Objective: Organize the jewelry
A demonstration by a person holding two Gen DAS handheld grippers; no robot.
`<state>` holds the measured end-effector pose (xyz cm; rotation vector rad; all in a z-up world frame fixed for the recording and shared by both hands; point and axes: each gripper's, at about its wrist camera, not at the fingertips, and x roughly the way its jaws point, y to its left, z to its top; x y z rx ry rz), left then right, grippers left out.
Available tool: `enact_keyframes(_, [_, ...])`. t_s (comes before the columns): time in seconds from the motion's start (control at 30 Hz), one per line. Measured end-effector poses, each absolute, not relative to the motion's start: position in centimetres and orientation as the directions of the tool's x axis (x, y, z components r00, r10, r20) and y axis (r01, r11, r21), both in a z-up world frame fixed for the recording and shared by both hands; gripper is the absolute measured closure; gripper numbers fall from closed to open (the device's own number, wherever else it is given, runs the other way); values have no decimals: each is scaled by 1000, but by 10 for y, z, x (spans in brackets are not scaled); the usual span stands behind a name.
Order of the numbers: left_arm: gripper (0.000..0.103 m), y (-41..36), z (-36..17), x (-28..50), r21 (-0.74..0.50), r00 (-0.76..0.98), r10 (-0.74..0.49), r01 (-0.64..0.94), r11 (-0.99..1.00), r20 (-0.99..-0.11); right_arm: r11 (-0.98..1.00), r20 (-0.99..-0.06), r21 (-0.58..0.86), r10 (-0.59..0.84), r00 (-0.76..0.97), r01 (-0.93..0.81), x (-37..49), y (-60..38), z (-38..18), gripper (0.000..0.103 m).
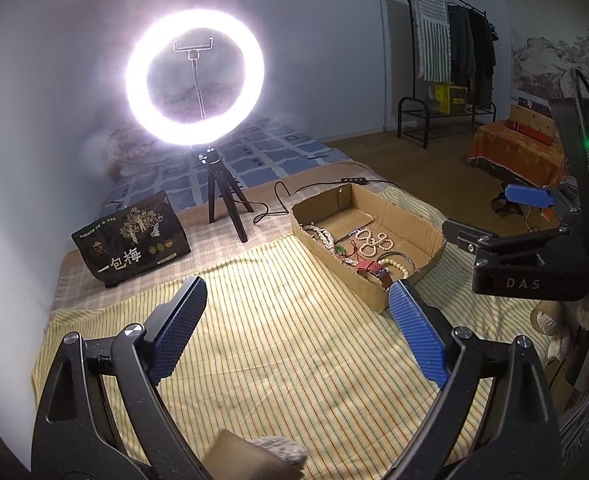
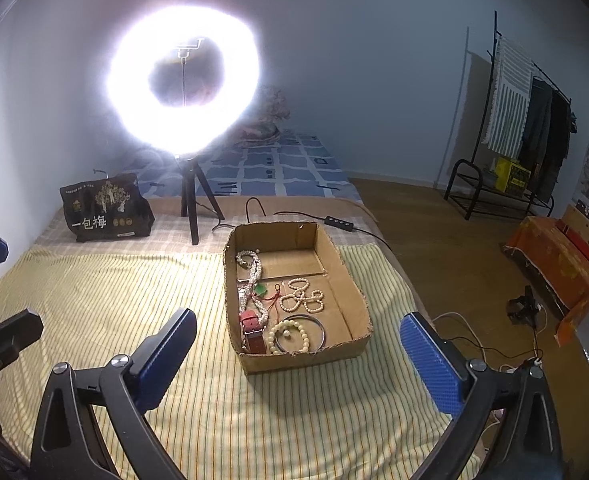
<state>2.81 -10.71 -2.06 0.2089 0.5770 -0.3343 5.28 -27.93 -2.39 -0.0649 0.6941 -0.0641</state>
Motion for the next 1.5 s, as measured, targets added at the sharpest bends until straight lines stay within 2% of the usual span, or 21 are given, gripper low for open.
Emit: enact_keyframes(1.5, [8,-112,-22,24,89,765,-267,389,917,-586,996,-641,-85,-86,763,40,54,-279,-28,0])
